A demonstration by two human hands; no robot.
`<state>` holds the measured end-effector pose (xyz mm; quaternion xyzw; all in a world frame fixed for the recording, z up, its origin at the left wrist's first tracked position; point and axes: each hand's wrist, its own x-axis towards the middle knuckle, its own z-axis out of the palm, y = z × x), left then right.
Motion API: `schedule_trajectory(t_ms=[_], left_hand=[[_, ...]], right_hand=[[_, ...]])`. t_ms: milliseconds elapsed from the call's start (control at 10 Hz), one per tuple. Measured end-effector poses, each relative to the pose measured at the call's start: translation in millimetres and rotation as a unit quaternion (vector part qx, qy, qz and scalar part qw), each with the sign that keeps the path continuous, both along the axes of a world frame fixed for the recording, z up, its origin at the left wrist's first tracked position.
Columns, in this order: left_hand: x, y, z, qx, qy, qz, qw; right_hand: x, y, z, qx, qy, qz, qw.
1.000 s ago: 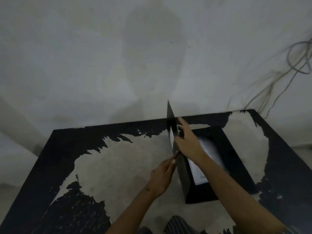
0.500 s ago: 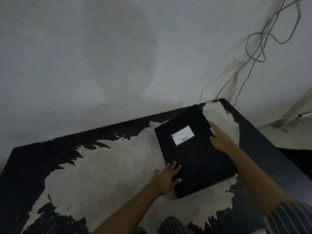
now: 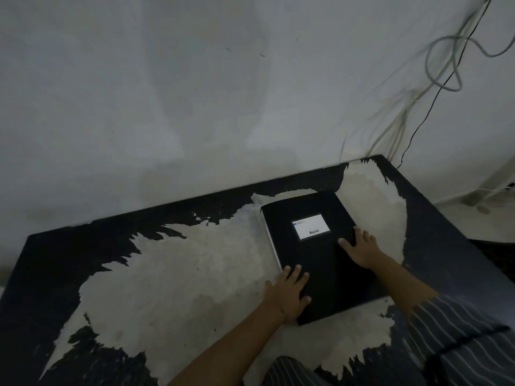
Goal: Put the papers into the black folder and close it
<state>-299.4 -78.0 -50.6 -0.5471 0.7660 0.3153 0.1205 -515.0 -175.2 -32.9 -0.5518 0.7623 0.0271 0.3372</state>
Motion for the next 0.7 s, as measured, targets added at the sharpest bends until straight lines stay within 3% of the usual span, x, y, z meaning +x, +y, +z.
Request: schedule_trajectory(t_ms=[400,600,700], left_hand=[[-0.1,0.1,-10.2,0.0,0.046,0.026,0.999],[12.3,13.8,-16.7,-0.041,0.173,0.129,0.975],[33.0,1.3,-12.0,-0.103,0.161,0.189,0.963]], right_hand=[[8.5,-1.1,4.6,0.038,0.144,0.055,0.987],[50.1,14.8,-7.7,-0.054,0.129,0.115,0.983],[86.8,13.8,-6.8,-0.095,0.102,0.193,0.971]])
